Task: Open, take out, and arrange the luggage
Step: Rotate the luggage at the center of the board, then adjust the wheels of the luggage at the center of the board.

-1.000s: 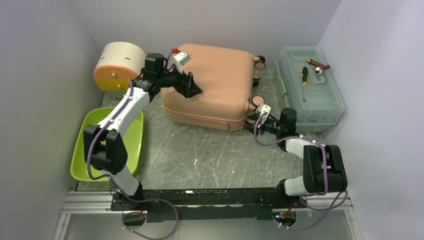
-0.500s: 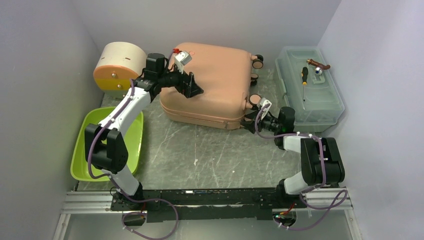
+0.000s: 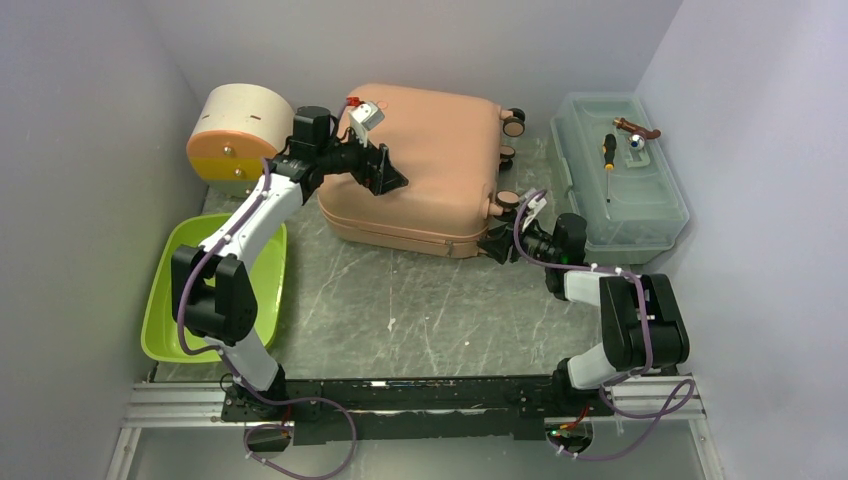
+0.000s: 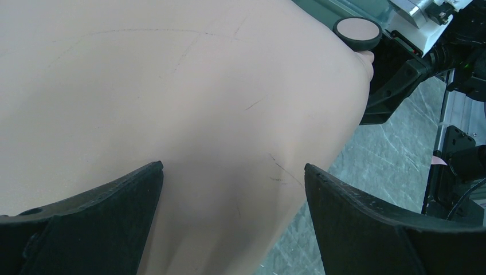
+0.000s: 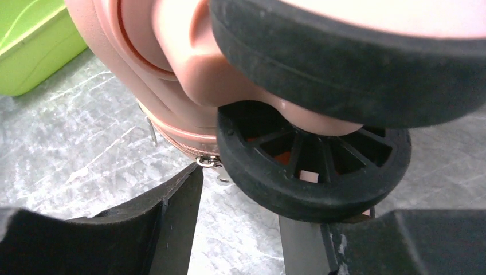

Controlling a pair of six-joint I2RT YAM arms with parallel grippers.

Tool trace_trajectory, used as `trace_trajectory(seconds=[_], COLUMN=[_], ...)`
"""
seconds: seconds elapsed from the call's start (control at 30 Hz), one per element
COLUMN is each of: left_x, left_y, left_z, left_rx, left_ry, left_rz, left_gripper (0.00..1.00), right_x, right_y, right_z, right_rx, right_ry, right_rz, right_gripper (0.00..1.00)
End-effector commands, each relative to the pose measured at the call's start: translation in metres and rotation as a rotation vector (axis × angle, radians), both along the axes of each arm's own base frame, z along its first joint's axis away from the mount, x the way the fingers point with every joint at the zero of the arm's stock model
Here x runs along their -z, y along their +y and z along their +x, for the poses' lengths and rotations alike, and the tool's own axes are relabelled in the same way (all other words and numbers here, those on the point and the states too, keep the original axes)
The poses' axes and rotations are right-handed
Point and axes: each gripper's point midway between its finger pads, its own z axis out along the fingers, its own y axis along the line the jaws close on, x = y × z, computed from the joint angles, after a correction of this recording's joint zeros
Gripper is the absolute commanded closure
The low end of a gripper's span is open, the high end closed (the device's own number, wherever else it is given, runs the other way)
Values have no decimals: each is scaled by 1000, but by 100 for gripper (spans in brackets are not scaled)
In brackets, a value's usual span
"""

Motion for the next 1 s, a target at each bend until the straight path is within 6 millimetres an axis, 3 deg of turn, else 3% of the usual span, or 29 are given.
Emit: trace_trajectory(seconds=[0.0,0.1,0.27,0.37,0.63,0.87,0.97], left_x=[10,8,9,11,16,15,15], left_y=[-5,-5,-5,-5,-6,-6,-6], left_z=[-11,-11,-11,-10,-9,-9,-9], left_rx=[17,17,18,18,23,23,23], left_ry=[83,79,83,82,94,94,94], left_rz=[0,-3,-2,-1,-2,-2,-2], left_gripper=[1,1,1,1,0,0,1], right_x=[-22,-17,-11,-12,-20,-12,-10], right_y=[10,12,16,19,26,27,29], right_z=[8,7,12,12,2,-1,-3], right_rx=[32,30,34,26,-47,-85,-101], right_ry=[-17,36,109,88,-15,-84,-96], right_rz=[52,74,111,113,119,87,91], right_gripper=[50,51,67,71,69,61,64])
